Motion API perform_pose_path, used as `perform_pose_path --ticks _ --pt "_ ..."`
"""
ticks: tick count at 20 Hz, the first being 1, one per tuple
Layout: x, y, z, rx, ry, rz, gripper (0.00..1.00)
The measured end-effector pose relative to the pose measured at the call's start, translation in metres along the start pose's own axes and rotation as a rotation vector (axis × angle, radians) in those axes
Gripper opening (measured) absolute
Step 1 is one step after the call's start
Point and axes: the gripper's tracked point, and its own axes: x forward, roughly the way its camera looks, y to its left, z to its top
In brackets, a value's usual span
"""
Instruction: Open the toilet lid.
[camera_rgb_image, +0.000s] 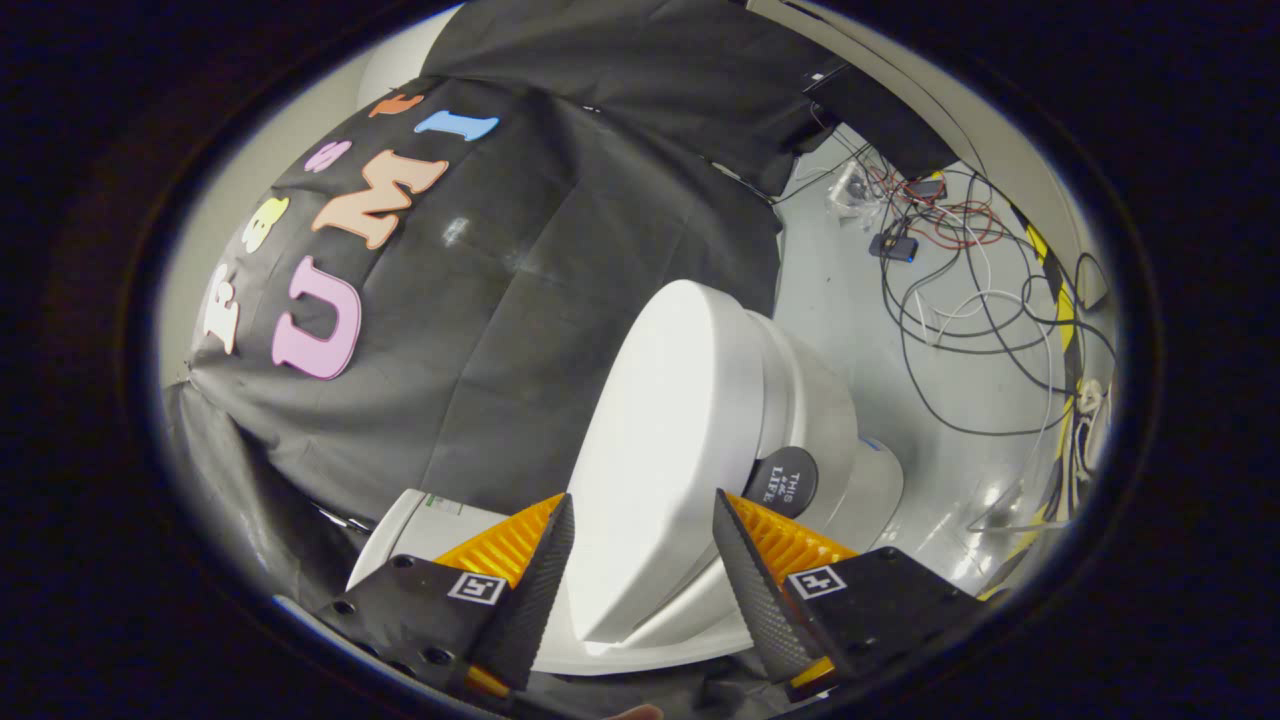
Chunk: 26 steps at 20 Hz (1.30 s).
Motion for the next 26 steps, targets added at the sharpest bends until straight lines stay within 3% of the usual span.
perform_pose_path --ticks 5,18,21,23,25,26 --pt "-0.008 -0.023 0.012 0.031 -0.039 -0.059 0.79" --pt "-0.002 -0.053 0.014 0.155 -0.024 -0.109 0.79" --pt "0.005 -0.057 0.012 0.212 0.0 -0.11 0.57" --pt "0.01 -0.061 0.012 0.225 0.005 -0.135 0.57" --pt "0.007 -0.071 0.009 0.246 0.026 -0.174 0.32" --pt "0.011 -0.072 0.008 0.272 0.025 -0.172 0.25"
